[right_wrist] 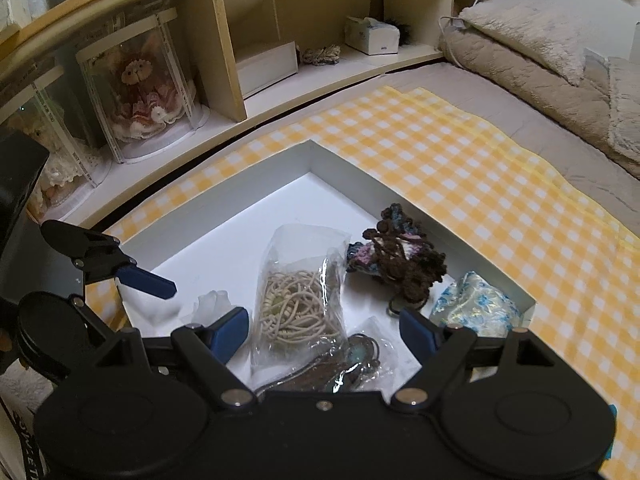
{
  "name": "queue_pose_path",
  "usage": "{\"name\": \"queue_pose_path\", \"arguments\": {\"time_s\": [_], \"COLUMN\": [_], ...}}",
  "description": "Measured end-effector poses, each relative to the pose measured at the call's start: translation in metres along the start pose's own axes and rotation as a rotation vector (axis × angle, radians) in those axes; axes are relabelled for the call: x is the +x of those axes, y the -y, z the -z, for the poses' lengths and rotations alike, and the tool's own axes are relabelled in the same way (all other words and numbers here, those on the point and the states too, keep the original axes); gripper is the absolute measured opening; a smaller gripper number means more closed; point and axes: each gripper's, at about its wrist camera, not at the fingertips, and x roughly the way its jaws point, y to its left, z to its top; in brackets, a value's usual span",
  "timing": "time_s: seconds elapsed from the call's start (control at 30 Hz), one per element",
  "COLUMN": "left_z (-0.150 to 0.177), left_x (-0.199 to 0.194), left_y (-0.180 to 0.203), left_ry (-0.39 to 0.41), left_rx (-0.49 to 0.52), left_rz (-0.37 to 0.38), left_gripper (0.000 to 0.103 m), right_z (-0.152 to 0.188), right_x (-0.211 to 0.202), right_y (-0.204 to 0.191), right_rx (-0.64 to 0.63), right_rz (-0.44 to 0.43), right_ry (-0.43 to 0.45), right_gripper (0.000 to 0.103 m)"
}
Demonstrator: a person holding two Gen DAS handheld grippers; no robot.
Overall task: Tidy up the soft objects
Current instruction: 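Lower both items into the box and open both tools, then reach the left tool to the blue packet while the right tool reaches the white-and-blue sachet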
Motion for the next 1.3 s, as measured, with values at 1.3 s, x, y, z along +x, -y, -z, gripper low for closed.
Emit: {"name": "queue_pose_path", "arguments": {"time_s": [1.3], "left_z": [-0.004], "left_x": [-0.07], "left_y": [0.03], "left_ry": [0.247], "left_rx": [-0.004], "left_rz": [-0.049], "left_gripper": [0.103], "right_z": [0.05], "right_x": [-0.115], "right_y": [0.032], "right_rx": [0.102], "right_rz": [0.121], "right_ry": [0.194], "right_gripper": [0.103]}}
